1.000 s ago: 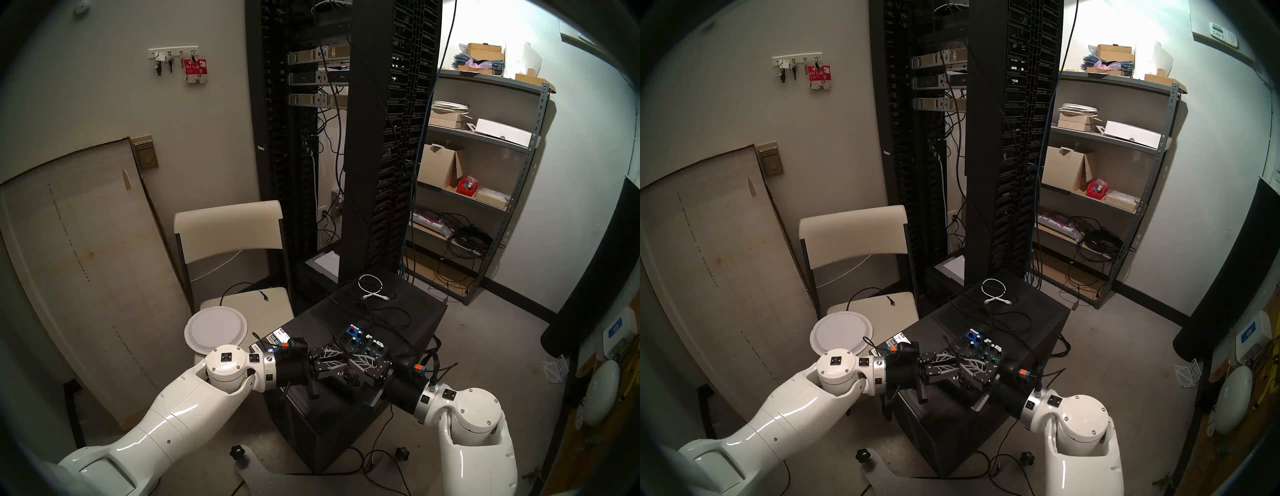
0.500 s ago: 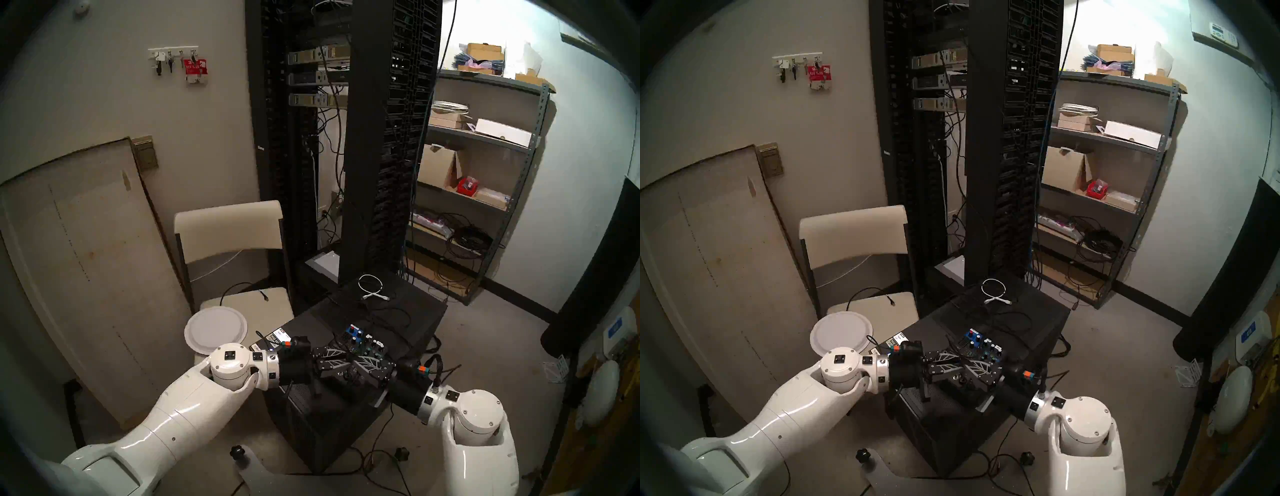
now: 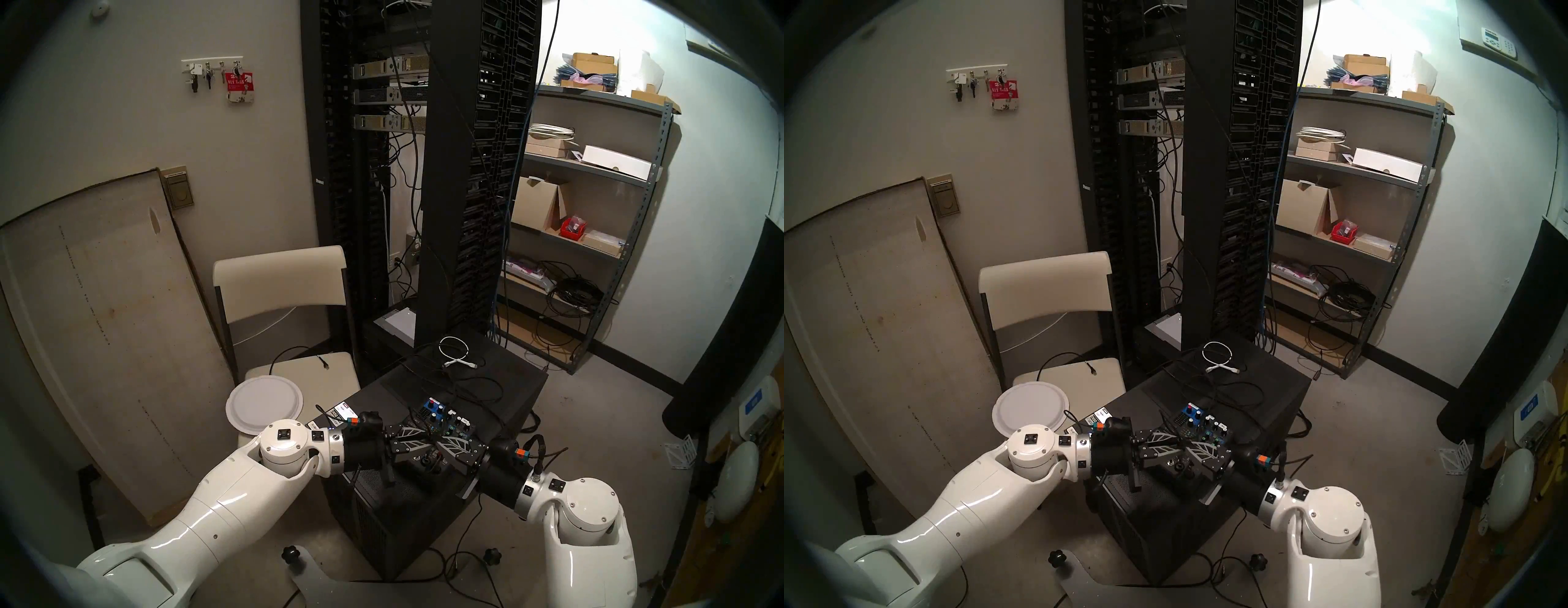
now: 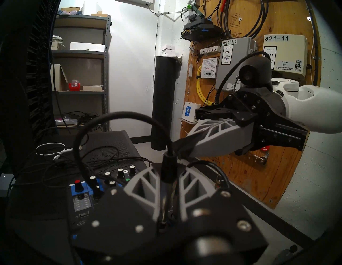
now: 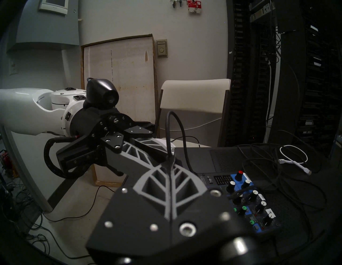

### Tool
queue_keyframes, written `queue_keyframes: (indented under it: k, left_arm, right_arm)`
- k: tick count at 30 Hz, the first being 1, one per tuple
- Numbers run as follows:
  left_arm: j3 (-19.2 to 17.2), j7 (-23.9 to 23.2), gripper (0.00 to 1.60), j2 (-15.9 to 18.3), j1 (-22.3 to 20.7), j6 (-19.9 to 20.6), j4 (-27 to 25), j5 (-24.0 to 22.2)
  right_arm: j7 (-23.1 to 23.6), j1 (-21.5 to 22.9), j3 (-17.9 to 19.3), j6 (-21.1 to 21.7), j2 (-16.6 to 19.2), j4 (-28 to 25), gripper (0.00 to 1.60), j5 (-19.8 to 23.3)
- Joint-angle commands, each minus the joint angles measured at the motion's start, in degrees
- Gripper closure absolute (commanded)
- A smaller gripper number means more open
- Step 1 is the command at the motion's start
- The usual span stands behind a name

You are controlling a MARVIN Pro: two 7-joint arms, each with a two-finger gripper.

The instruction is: Insert aux cable

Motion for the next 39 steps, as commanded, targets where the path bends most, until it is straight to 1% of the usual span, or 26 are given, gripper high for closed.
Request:
queue_keyframes:
  k: [1, 2, 4, 5, 7, 9, 18, 33, 39]
  left_arm:
    - [0.17, 0.28, 1.60, -0.52, -0.53, -0.38, -0.73, 0.46]
    - [0.21, 0.28, 1.60, -0.48, -0.53, -0.35, -0.77, 0.55]
    - [0.21, 0.46, 1.60, -0.41, -0.44, -0.37, -0.84, 0.75]
    - [0.21, 0.49, 1.60, -0.38, -0.40, -0.39, -0.84, 0.79]
    - [0.18, 0.66, 1.60, -0.34, -0.31, -0.45, -0.85, 0.92]
    - [0.16, 0.82, 1.60, -0.34, -0.25, -0.53, -0.85, 0.99]
    - [0.34, 0.94, 1.60, -0.61, -0.64, -1.25, -0.08, 1.35]
    - [0.53, 0.57, 1.60, -1.26, -1.16, -1.80, 1.43, 1.56]
    - [0.67, 0.49, 1.60, -1.37, -1.11, -1.92, 1.69, 1.70]
  right_arm:
    - [-0.29, 1.09, 0.66, 0.04, -0.41, -1.48, 1.56, 1.03]
    - [-0.34, 1.22, 0.90, -0.02, -0.36, -1.46, 1.51, 1.14]
    - [-0.40, 1.37, 1.26, 0.07, -0.37, -1.70, 1.47, 1.23]
    - [-0.35, 1.42, 1.35, 0.18, -0.36, -1.80, 1.40, 1.26]
    - [-0.33, 1.45, 1.50, 0.20, -0.43, -1.89, 1.34, 1.25]
    - [-0.28, 1.45, 1.56, 0.18, -0.43, -1.94, 1.31, 1.33]
    - [0.09, 1.40, 1.67, 0.26, -0.54, -2.16, 1.29, 1.48]
    - [0.40, 1.07, 1.95, 0.22, -0.72, -2.48, 1.33, 1.71]
    - [0.62, 0.94, 2.06, 0.10, -0.80, -2.61, 1.29, 1.69]
